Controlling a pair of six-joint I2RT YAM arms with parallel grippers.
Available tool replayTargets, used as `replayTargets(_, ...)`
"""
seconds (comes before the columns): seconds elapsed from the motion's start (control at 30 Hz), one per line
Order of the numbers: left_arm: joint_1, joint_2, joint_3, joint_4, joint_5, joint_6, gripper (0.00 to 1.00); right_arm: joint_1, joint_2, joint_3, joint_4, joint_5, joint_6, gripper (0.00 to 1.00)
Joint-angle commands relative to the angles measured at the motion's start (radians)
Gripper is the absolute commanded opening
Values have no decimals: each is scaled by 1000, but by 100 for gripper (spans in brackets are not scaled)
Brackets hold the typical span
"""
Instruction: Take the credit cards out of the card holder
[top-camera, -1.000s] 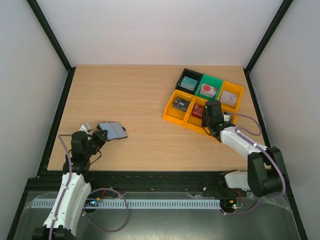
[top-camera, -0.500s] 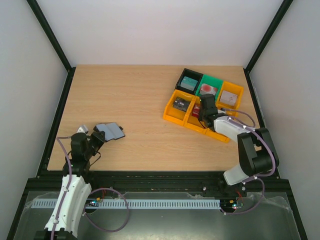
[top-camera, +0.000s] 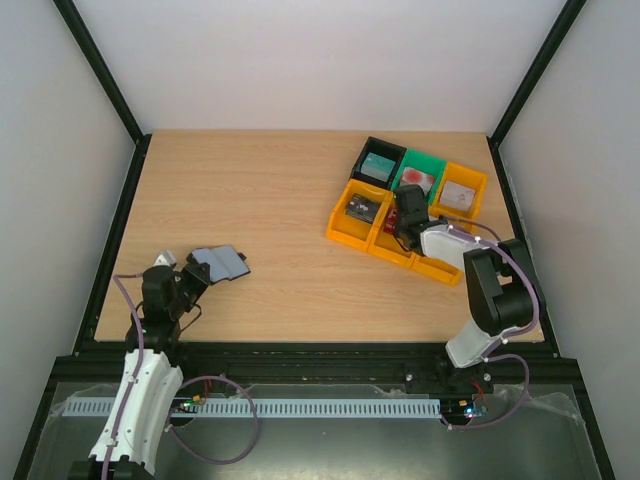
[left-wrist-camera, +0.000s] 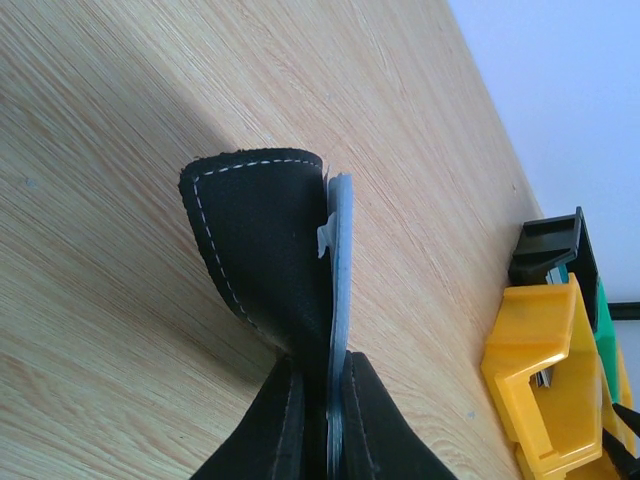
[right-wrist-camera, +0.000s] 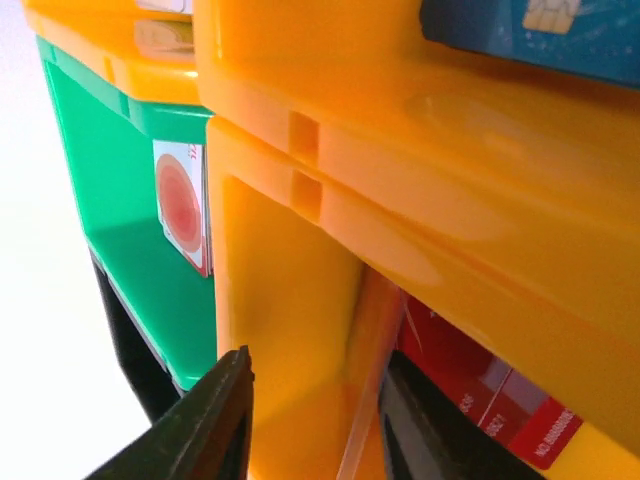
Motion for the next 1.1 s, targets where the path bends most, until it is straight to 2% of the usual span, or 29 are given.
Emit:
replayTargets(0.0,10,3,-11,7,-8,-8,2,0,13,36,-35,58,-5,47)
replayTargets(0.07,9,5,-10,5,-9,-9,2,-1,-1,42,-44,43,-35,60)
replayTargets(0.2,11,9,-10,3,-12,-9,2,-1,-59,73,-96,45,-100,77)
replayTargets(0.27,12,13,-10,2,-14,-10,2,-1,-97,83,-133,50,-116,99)
replayTargets(0.43,11,24,-10,2,-16,-10,2,-1,-197,93,-184,69,-180,99)
replayTargets(0.53,11,34,-7,6,-9,-3,2,-5,-257,122,-172,68,-301,99)
replayTargets(0.6,12,43,-6,28,23,14,2,-14,-292,146,-109,59,-496,99)
replayTargets(0.67,2,66,-5,83,82,28,2,-20,-329,179,-60,83,-788,99)
replayTargets(0.7,-9,84,-5,125,117,31,2,-20,-352,186,-50,93,-991,99)
replayTargets(0.8,-68,155,3,295,246,48,2,-27,-456,123,2,75,-1311,99)
replayTargets(0.87,-104,200,7,402,315,64,2,-31,-546,48,31,48,-1456,99)
replayTargets(0.97,-124,273,2,480,368,79,2,-51,-656,-41,30,20,-1570,99)
replayTargets(1.0,-124,297,3,473,362,86,5,-56,-687,-65,26,20,-1588,99)
replayTargets(1.03,-123,319,12,437,329,108,19,-61,-711,-87,24,25,-1607,98)
replayTargets(1.07,-124,348,38,341,265,140,49,-64,-731,-104,21,35,-1616,99)
